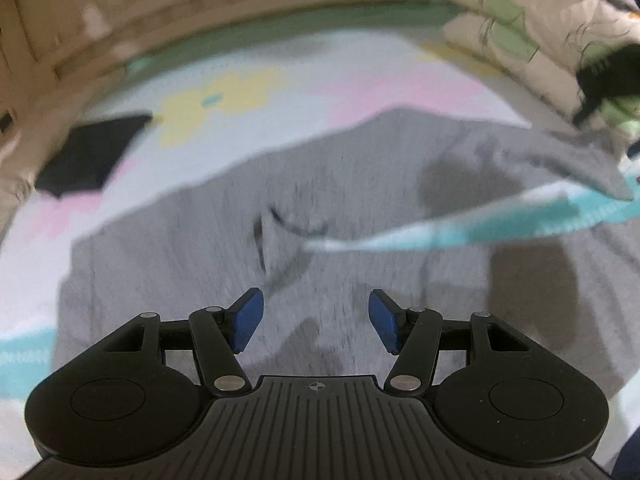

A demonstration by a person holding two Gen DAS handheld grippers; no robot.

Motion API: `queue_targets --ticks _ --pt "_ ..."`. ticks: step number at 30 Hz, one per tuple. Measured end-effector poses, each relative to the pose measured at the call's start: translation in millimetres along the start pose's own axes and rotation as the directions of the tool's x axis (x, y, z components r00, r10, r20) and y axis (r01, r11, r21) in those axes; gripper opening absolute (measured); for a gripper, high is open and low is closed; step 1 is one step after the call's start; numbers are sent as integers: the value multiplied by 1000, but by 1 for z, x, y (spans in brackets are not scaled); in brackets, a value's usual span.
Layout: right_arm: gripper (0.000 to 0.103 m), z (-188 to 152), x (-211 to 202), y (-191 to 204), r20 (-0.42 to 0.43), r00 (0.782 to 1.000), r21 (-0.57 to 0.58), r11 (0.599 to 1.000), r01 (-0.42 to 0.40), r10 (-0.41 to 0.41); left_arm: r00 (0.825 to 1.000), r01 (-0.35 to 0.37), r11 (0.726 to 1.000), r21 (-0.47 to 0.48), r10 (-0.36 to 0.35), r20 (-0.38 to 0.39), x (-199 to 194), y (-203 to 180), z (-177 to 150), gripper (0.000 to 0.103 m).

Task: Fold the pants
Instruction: 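Reach the right gripper to the grey pant leg cuff and close on it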

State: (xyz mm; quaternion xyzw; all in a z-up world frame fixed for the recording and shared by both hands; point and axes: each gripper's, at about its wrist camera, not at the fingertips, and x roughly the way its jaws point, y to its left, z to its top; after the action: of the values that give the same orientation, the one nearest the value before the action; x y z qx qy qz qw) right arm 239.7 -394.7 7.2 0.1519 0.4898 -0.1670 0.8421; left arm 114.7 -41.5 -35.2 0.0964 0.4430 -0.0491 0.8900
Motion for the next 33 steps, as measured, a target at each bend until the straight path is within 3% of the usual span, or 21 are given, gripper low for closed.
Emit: queue_targets --ticks 4,7,12,19,21,23,25,28,33 --pt "80 38 54 3 -53 998 133 991 -16 23 995 26 1000 -9 -27 -97 30 -1 -15 50" --pt "80 58 90 9 -74 997 201 980 6 9 987 32 999 -7 -33 -158 51 -3 -24 50" --pt "80 82 129 15 -55 998 328 945 -5 25 992 36 999 -8 -37 -119 56 0 -29 50" --pt "82 92 169 10 -90 995 524 852 4 50 994 33 999 10 -32 -105 52 -1 -29 51" --pt "80 93 168 11 -91 995 518 855 19 32 995 27 999 23 -25 -98 53 -3 -29 51" --pt "64 96 168 16 -138 990 453 890 55 9 995 22 999 29 -19 -96 54 -5 -27 50" --pt "23 93 164 22 -167 982 356 924 138 -83 995 20 999 30 -17 -95 54 -5 -27 50" --pt "2 81 156 18 -170 983 251 961 118 -76 995 22 999 28 -19 -95 53 -4 -27 50" --pt "2 49 129 -5 -241 971 141 989 35 0 995 20 999 24 -18 -93 52 -5 -29 50"
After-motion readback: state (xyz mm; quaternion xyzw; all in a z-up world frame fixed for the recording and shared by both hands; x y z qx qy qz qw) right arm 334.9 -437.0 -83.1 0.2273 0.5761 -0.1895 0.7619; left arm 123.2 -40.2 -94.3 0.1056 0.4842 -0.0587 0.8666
